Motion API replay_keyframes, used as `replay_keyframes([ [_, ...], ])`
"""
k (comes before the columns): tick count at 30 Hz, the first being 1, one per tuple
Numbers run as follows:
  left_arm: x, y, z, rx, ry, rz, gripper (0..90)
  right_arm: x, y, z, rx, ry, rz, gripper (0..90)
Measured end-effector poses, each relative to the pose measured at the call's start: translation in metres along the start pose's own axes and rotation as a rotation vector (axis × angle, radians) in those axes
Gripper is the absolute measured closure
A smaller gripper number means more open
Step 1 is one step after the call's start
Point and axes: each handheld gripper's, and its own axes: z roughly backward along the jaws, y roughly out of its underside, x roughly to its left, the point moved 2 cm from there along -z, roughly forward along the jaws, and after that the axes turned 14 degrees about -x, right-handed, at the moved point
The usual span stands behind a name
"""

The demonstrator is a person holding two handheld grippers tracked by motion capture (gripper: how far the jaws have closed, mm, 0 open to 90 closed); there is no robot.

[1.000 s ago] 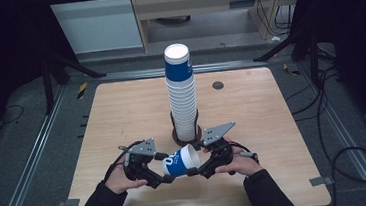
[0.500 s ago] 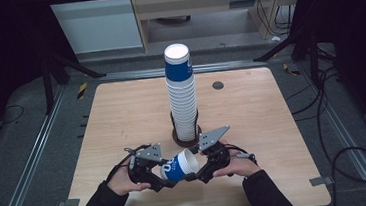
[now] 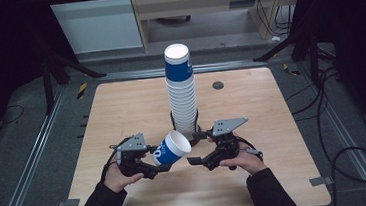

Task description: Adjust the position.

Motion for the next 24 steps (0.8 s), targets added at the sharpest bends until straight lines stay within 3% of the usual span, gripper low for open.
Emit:
replay_keyframes([
  [13, -0.015, -0.001, -0.013, -0.054, 0.002, -0.031, 27.9, 0.006, 0.003, -0.012, -0.029, -0.054, -0.051, 8.7],
  [24, -0.025, 0.001, -0.023, -0.030, 0.027, -0.051, 27.8, 0.007, 0.005, -0.019, -0.054, -0.083, -0.095, 14.1],
])
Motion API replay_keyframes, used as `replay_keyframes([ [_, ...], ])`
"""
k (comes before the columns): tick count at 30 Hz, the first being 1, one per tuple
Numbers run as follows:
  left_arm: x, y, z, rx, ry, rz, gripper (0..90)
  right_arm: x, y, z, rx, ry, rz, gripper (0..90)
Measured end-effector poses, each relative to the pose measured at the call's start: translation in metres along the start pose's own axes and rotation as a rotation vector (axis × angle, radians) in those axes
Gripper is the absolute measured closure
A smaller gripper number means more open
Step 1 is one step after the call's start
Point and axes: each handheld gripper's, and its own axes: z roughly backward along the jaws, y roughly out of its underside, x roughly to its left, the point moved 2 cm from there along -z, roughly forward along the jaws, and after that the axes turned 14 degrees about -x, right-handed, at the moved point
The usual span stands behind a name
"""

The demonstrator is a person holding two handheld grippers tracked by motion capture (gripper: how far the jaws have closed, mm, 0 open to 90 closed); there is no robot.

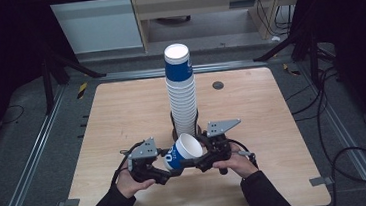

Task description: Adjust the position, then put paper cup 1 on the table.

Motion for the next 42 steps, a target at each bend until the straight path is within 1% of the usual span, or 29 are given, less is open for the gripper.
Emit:
replay_keyframes([
  [4, 0.000, 0.000, 0.000, 0.003, 0.003, 0.002, 27.7, 0.000, 0.000, 0.000, 0.000, -0.008, -0.013, 16.7],
  [5, 0.000, 0.000, 0.000, 0.005, -0.001, -0.002, 27.6, 0.001, 0.000, 0.000, 0.004, -0.017, -0.017, 18.8],
  [6, 0.000, 0.000, 0.000, 0.006, -0.002, -0.004, 27.5, 0.001, 0.000, 0.000, 0.005, -0.016, -0.014, 19.1],
  [8, 0.001, 0.000, 0.000, 0.003, 0.004, 0.004, 27.2, 0.002, 0.000, 0.000, 0.006, -0.019, -0.010, 19.6],
  [9, 0.001, 0.000, 0.001, 0.009, 0.002, 0.004, 26.9, 0.002, -0.001, 0.000, 0.006, -0.018, -0.009, 19.7],
  [11, 0.002, 0.001, 0.001, 0.030, -0.009, 0.004, 24.3, 0.002, -0.002, 0.001, 0.008, -0.008, 0.007, 19.8],
  [13, 0.005, 0.003, 0.002, 0.045, -0.017, 0.012, 23.8, 0.001, -0.004, 0.003, 0.001, 0.003, 0.010, 19.8],
  [16, 0.010, 0.005, 0.005, 0.066, -0.037, 0.018, 22.8, -0.001, -0.009, 0.011, -0.017, 0.035, 0.022, 19.8],
  [18, 0.014, 0.006, 0.008, 0.074, -0.053, 0.024, 22.4, -0.002, -0.013, 0.018, -0.030, 0.067, 0.033, 19.7],
  [19, 0.016, 0.007, 0.010, 0.077, -0.067, 0.027, 22.0, -0.003, -0.015, 0.020, -0.033, 0.080, 0.036, 19.6],
  [20, 0.019, 0.008, 0.013, 0.080, -0.079, 0.035, 21.9, -0.004, -0.016, 0.023, -0.034, 0.098, 0.039, 19.6],
  [21, 0.021, 0.008, 0.015, 0.082, -0.089, 0.040, 21.8, -0.005, -0.017, 0.026, -0.031, 0.124, 0.052, 19.6],
  [22, 0.023, 0.008, 0.016, 0.082, -0.100, 0.043, 21.4, -0.005, -0.018, 0.028, -0.029, 0.138, 0.058, 19.6],
  [23, 0.026, 0.008, 0.019, 0.081, -0.119, 0.050, 21.4, -0.006, -0.019, 0.029, -0.029, 0.150, 0.061, 19.6],
  [24, 0.027, 0.008, 0.020, 0.078, -0.128, 0.057, 21.1, -0.007, -0.019, 0.032, -0.030, 0.171, 0.067, 19.6],
  [26, 0.031, 0.009, 0.024, 0.078, -0.163, 0.065, 20.7, -0.010, -0.020, 0.035, -0.032, 0.197, 0.070, 19.7],
  [28, 0.036, 0.009, 0.028, 0.074, -0.197, 0.082, 20.4, -0.011, -0.021, 0.038, -0.029, 0.221, 0.076, 19.8],
  [29, 0.040, 0.009, 0.031, 0.067, -0.224, 0.092, 20.3, -0.012, -0.021, 0.040, -0.027, 0.236, 0.082, 19.8],
  [30, 0.042, 0.010, 0.032, 0.065, -0.234, 0.099, 20.3, -0.014, -0.021, 0.042, -0.022, 0.259, 0.090, 19.8],
  [33, 0.047, 0.011, 0.038, 0.057, -0.276, 0.118, 20.4, -0.017, -0.022, 0.046, -0.021, 0.289, 0.086, 19.7],
  [35, 0.050, 0.012, 0.041, 0.053, -0.299, 0.132, 20.5, -0.019, -0.023, 0.050, -0.021, 0.320, 0.082, 19.8],
  [38, 0.054, 0.013, 0.044, 0.046, -0.322, 0.149, 20.4, -0.022, -0.025, 0.055, -0.020, 0.368, 0.081, 19.7],
  [42, 0.059, 0.013, 0.050, 0.040, -0.363, 0.158, 20.3, -0.028, -0.026, 0.062, -0.009, 0.453, 0.087, 19.7],
])
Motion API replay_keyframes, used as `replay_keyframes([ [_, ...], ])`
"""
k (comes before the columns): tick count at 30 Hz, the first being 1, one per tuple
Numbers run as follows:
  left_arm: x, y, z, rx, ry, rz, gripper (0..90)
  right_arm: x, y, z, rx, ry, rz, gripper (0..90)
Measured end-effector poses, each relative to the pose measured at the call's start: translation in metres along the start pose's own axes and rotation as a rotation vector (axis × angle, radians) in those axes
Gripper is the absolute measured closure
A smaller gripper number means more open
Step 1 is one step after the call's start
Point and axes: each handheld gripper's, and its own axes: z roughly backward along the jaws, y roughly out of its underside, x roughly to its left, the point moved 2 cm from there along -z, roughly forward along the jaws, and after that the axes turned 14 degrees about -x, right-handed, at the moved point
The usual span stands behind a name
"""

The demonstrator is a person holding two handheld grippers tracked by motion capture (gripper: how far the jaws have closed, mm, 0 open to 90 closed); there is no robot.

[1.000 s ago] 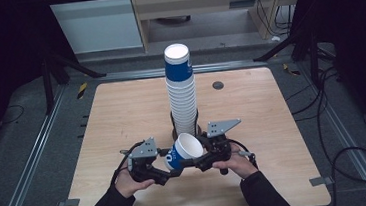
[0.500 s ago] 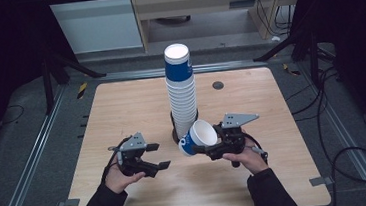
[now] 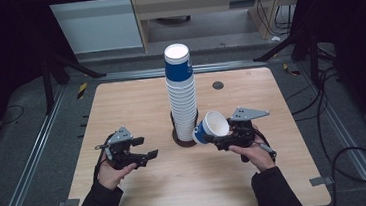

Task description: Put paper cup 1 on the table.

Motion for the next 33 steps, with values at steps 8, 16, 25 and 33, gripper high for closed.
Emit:
replay_keyframes([
  [8, 0.008, 0.001, 0.004, 0.005, -0.045, 0.006, 20.1, -0.014, -0.002, 0.006, 0.056, 0.130, 0.035, 19.7],
  [16, 0.014, 0.001, 0.007, 0.013, -0.086, -0.005, 20.0, -0.034, -0.010, 0.019, 0.074, 0.265, 0.045, 19.7],
  [25, 0.018, 0.001, 0.009, 0.017, -0.112, -0.009, 20.0, -0.055, -0.017, 0.025, 0.112, 0.365, 0.071, 19.5],
  [33, 0.023, -0.001, 0.015, 0.000, -0.133, -0.002, 20.7, -0.070, -0.017, 0.021, 0.153, 0.431, 0.092, 19.5],
])
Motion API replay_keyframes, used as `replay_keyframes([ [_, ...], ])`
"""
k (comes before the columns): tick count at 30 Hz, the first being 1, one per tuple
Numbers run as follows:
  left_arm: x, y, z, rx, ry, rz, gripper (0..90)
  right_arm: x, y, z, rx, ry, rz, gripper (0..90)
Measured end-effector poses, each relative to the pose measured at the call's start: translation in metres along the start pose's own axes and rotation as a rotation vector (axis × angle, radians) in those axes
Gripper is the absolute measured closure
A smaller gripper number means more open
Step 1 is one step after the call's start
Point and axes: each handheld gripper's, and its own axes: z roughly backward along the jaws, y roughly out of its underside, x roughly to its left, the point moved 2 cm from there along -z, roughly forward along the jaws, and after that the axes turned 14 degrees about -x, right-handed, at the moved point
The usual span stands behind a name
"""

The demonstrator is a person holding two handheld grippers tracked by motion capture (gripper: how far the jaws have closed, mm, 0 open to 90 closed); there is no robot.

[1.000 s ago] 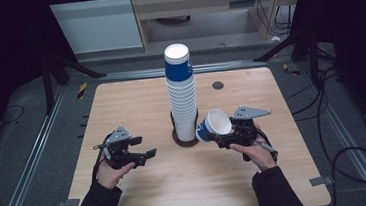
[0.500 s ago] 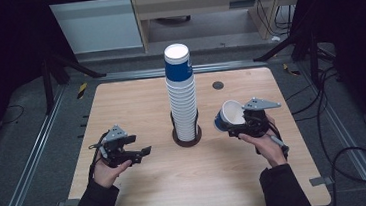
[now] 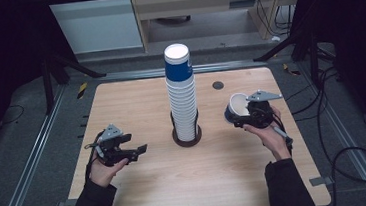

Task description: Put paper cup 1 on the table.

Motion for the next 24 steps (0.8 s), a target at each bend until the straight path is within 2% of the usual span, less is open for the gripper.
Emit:
replay_keyframes([
  [4, 0.002, 0.000, 0.001, 0.000, 0.000, 0.004, 20.8, -0.008, 0.002, -0.009, 0.024, 0.041, 0.010, 19.4],
  [10, 0.003, 0.000, 0.001, 0.003, -0.007, 0.001, 20.8, -0.021, 0.014, -0.020, 0.096, 0.094, 0.006, 19.4],
  [16, 0.003, -0.001, 0.003, 0.002, -0.016, -0.004, 20.7, -0.032, 0.023, -0.026, 0.154, 0.127, -0.010, 19.2],
  [24, 0.003, -0.001, 0.002, 0.008, -0.018, -0.012, 20.7, -0.036, 0.033, -0.034, 0.218, 0.139, -0.012, 18.9],
])
